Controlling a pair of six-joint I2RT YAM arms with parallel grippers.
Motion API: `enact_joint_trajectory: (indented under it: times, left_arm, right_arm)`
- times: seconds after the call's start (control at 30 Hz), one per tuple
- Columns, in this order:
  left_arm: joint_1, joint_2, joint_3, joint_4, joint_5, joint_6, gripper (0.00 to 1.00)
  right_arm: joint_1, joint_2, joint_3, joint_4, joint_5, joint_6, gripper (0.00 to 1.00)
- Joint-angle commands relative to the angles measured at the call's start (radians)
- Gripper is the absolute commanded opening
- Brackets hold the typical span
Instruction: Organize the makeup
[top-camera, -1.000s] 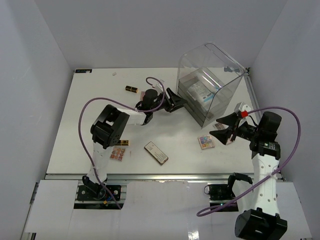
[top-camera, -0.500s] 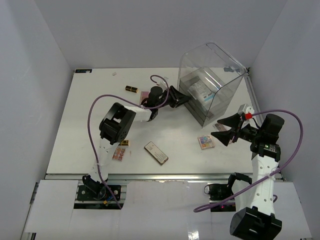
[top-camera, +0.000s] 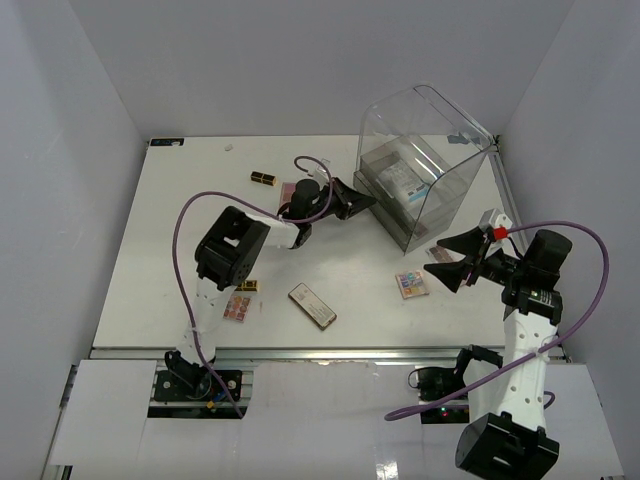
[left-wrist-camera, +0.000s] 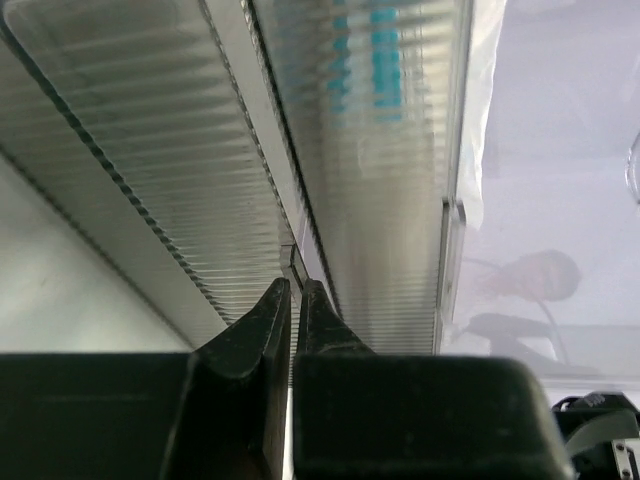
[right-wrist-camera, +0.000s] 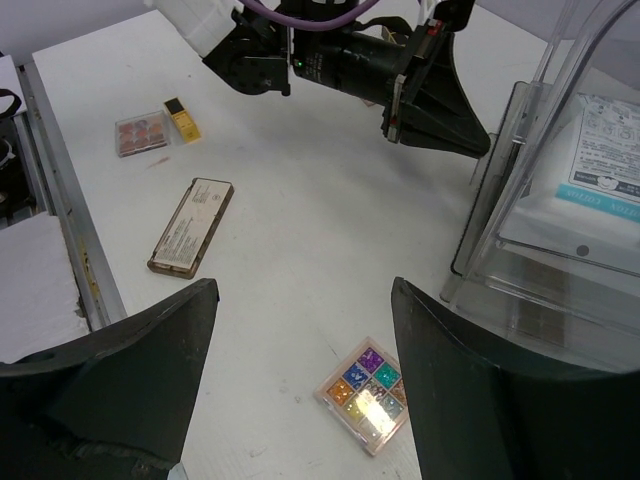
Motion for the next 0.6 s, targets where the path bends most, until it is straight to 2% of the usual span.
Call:
enact_joint_trajectory:
  times: [0.0, 0.17, 0.5, 0.57]
  left_arm:
    - [0.03, -0.148, -0.153, 0.003, 0.018, 0.098, 0.02]
    - [0.058, -0.266, -0.28, -0.001, 0.041, 0.155, 0.03]
    - [0.079, -0.391, -0.448, -0.003, 0.053, 0.201, 0.17]
    - [0.081, -0.399, -0.452, -0.008, 0.051, 0.201, 0.23]
  right_arm:
    - [-0.013, -0.01, -0.012, 0.029, -0.029, 0.01, 0.76]
    - [-0.021, -0.007, -0.012, 0.029, -0.023, 0.01, 0.77]
    - [-0.026, -0.01, -0.013, 0.028, -0.006, 0.012, 0.77]
    - [-0.026, -0.009, -0.014, 0.028, -0.002, 0.01, 0.77]
